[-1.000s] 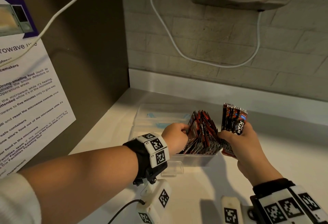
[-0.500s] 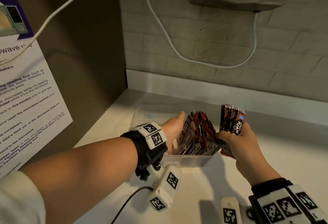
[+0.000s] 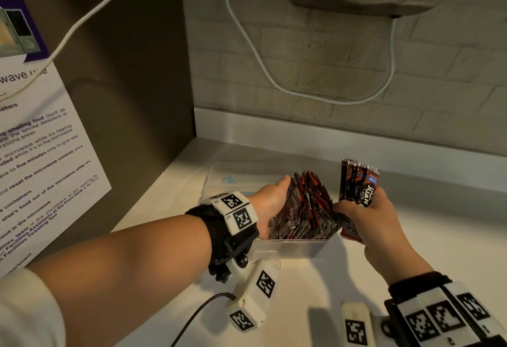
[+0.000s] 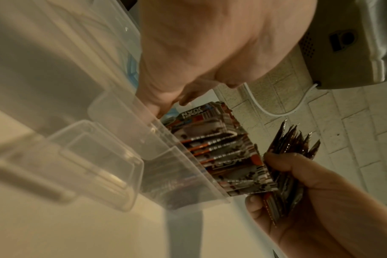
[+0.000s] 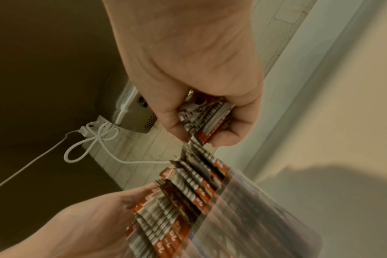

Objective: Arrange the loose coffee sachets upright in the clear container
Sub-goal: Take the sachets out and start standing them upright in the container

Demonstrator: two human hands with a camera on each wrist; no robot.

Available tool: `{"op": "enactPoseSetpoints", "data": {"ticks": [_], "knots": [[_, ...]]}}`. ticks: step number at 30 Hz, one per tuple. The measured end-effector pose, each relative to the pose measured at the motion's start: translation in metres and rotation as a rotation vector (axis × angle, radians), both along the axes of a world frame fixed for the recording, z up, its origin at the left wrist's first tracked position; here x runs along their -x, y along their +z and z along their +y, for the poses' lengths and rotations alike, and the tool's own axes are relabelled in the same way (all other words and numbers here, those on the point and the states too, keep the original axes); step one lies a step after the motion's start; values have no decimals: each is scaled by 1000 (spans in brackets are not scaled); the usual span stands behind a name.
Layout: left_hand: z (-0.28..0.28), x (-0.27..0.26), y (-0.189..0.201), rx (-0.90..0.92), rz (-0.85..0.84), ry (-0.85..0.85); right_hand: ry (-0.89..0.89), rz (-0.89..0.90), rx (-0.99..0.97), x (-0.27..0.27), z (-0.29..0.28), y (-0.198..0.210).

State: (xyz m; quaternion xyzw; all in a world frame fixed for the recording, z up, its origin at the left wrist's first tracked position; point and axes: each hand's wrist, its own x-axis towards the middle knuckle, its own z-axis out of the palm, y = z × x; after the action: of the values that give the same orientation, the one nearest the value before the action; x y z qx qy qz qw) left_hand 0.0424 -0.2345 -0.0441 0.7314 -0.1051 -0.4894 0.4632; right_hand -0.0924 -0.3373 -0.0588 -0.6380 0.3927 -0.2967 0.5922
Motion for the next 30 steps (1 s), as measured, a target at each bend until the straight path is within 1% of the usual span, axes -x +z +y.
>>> {"op": "enactPoseSetpoints", "data": {"ticks": [11, 12, 14, 16, 17, 18, 19, 20, 23, 24, 25, 27, 28, 30], "knots": [[10, 7, 7, 11, -29, 7, -10, -39, 7, 5, -2, 3], [11, 7, 8, 18, -42, 12, -25, -42, 14, 6, -3, 5], [16, 7, 11, 72, -142, 31, -62, -63, 48, 8, -3, 10], [20, 4, 16, 216, -294, 98, -71, -100, 97, 8, 1, 23], [23, 3, 19, 304, -346, 138, -53, -118, 120, 6, 5, 30], [25, 3, 22, 386, -364, 165, -14, -140, 139, 3, 12, 38], [26, 3, 25, 465, -349, 159, 38, -168, 154, -1, 21, 46], [28, 4, 26, 543, -300, 117, 100, -196, 161, -5, 31, 53], [36, 3, 28, 830, -19, -58, 290, -218, 137, -22, 61, 64], [40, 0, 30, 912, 55, -75, 361, -210, 119, -28, 70, 64], [46, -4, 31, 977, 93, -74, 436, -188, 106, -33, 78, 63], [59, -13, 34, 1074, 112, -47, 586, -132, 96, -43, 93, 62], [65, -16, 33, 1106, 108, -25, 628, -112, 98, -47, 99, 61], [75, -18, 32, 1131, 75, 62, 629, -97, 105, -55, 110, 57]]}}
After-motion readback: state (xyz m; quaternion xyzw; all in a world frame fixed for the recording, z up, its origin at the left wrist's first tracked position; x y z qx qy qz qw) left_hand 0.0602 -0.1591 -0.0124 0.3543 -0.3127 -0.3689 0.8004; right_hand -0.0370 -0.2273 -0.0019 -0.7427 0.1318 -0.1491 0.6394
